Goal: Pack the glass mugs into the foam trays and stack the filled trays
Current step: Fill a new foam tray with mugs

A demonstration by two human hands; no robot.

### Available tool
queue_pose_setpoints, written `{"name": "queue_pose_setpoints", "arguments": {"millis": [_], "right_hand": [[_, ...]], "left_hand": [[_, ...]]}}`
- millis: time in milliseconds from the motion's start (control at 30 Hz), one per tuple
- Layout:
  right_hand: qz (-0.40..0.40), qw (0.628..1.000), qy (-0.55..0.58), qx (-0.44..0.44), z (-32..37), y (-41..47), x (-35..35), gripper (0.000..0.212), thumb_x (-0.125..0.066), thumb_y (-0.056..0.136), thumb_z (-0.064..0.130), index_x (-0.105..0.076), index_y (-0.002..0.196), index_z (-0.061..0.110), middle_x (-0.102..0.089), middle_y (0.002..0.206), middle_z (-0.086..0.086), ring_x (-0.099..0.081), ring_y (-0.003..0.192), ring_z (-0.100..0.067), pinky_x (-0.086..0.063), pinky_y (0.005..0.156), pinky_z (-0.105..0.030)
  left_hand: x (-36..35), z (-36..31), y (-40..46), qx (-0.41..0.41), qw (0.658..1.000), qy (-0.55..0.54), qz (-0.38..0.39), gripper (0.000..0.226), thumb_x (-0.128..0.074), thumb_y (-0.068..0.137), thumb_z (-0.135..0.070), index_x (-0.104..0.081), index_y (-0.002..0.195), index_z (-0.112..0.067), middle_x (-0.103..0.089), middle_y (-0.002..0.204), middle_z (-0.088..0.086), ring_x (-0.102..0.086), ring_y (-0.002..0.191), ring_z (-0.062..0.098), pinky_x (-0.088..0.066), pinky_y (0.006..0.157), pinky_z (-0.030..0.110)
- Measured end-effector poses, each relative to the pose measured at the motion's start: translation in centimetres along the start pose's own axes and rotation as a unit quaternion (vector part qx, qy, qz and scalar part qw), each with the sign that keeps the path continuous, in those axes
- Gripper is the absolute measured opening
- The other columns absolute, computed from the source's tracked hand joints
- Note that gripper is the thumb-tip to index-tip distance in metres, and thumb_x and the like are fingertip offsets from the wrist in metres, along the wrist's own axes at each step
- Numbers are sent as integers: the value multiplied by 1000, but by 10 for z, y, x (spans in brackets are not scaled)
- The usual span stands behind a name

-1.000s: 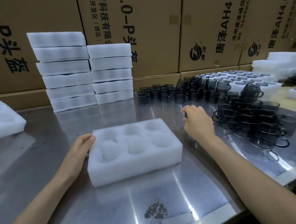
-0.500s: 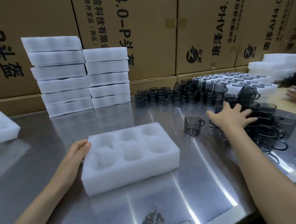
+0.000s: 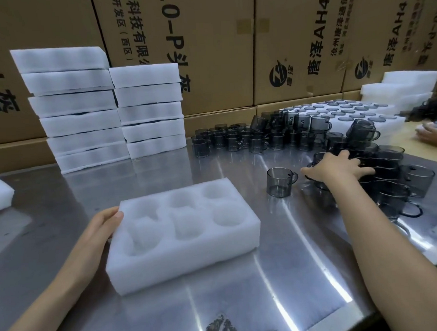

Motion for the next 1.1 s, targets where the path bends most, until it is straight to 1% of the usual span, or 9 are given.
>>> {"name": "queue_pose_setpoints", "arguments": {"millis": [100,200,400,533,700,767,867,1000,1100], "right_hand": [[-14,1000,0,14,3,-5,-1,79,-51,80,70,-40,139,20,-24,149,-10,-28,134,-37,-22,105,-58],[-3,1000,17,16,4,-7,-1,79,-49,80,72,-40,139,19,-24,150,-11,-25,135,-38,-22,104,-60],[-14,999,14,33,2,-7,-4,72,-46,85,67,-40,139,19,-24,149,-11,-25,134,-37,-26,103,-58],[-42,996,8,82,13,-13,-7,63,-35,92,61,-41,139,20,-27,149,-11,-28,132,-37,-28,100,-56],[-48,985,64,153,35,-23,-9,54,-17,99,44,-47,134,17,-35,143,-10,-34,128,-36,-28,98,-55],[-43,979,77,182,45,-28,-10,56,-14,98,46,-50,132,18,-36,143,-9,-35,127,-36,-28,98,-55],[-28,971,72,225,61,-36,-13,60,-17,94,56,-54,128,23,-37,144,-6,-36,127,-35,-29,98,-54],[-20,958,58,282,83,-50,-19,57,-26,92,63,-56,125,28,-38,143,-3,-41,125,-32,-30,100,-54],[-17,946,75,315,100,-62,-23,47,-31,94,57,-60,119,28,-43,138,0,-46,120,-30,-35,100,-53]], "left_hand": [[0,0,0,0,1000,1,4,20,-48,94,-36,-62,107,-29,-68,98,-19,-62,88,-6,-43,79,27],[-1,-1,0,-6,1000,2,3,17,-47,95,-34,-62,103,-29,-68,95,-22,-62,83,-10,-42,77,25],[-1,-1,-1,-1,1000,7,5,22,-46,96,-36,-61,108,-27,-66,100,-16,-61,88,-4,-42,78,25],[-3,-4,-2,-1,1000,7,7,20,-45,97,-34,-61,106,-28,-65,100,-16,-60,93,1,-42,82,28],[-5,-4,-3,6,1000,-2,4,17,-45,97,-34,-61,100,-30,-67,87,-24,-62,78,-10,-41,72,23],[-5,-3,-2,8,1000,-3,2,17,-45,97,-33,-61,100,-28,-68,90,-21,-62,79,-9,-42,72,23],[-5,-3,-2,12,1000,-7,3,16,-47,96,-34,-61,101,-28,-68,93,-16,-63,81,-6,-44,72,22],[-5,-2,-1,12,1000,6,7,15,-49,95,-33,-61,102,-27,-67,89,-25,-61,80,-12,-43,68,13],[-3,-2,0,23,1000,1,4,17,-50,94,-31,-60,106,-25,-67,96,-15,-65,86,-1,-46,71,20]]}}
Point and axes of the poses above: each hand's wrist, its own y-axis towards the middle knuckle, its own x-axis out of the back of the hand, z = x × y, the point moved 4 cm from there along y, towards the middle knuckle
